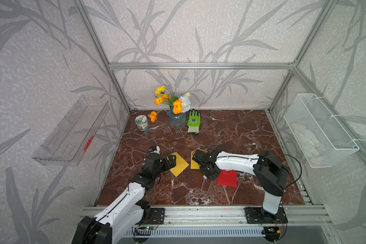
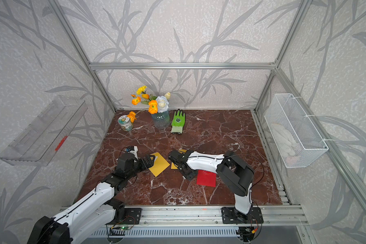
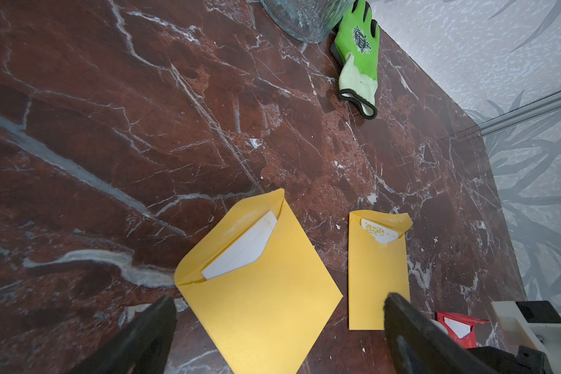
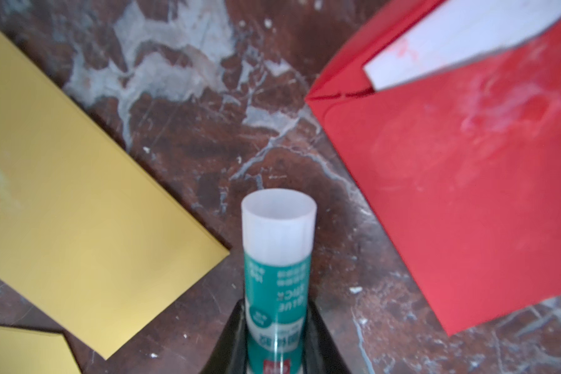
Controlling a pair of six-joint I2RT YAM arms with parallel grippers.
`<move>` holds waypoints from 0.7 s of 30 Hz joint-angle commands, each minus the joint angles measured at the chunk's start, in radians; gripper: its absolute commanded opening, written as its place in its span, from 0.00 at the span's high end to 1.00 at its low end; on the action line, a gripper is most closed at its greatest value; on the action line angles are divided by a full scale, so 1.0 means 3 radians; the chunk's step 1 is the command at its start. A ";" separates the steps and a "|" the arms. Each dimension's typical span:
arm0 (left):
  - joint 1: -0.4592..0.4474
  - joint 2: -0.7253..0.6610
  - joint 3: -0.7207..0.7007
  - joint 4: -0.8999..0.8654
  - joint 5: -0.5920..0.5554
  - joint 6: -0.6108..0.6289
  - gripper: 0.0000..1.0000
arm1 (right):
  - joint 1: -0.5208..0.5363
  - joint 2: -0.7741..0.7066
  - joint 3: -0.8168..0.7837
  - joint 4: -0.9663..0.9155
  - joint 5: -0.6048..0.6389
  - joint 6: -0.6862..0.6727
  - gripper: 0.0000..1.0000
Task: Seal the envelope with a glue stick
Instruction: Pick up the glue stick from the center of the board.
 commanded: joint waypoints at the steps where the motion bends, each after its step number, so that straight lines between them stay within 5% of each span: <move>1: -0.0006 0.0042 0.0065 -0.0027 -0.0026 0.0008 0.00 | -0.0051 -0.0109 -0.0130 -0.0114 0.0133 -0.0230 0.81; 7: -0.0011 0.0147 0.0212 -0.0033 0.0274 0.0107 0.00 | -0.0157 -0.0276 -0.0303 0.0441 0.0143 -0.0781 0.88; 13: -0.0016 0.0550 0.0539 0.0032 0.0905 0.0216 0.00 | -0.0351 -0.0663 -0.0357 0.0966 0.0204 -0.2165 0.94; 17: -0.0054 0.0868 0.0762 0.0270 0.1412 0.0232 0.01 | -0.0620 -0.0973 -0.0682 0.1698 -0.0378 -0.2748 0.95; 21: -0.0146 0.1072 0.0953 0.0395 0.1621 0.0280 0.01 | -0.0894 -0.1283 -0.1313 0.2956 -0.1013 -0.2782 0.95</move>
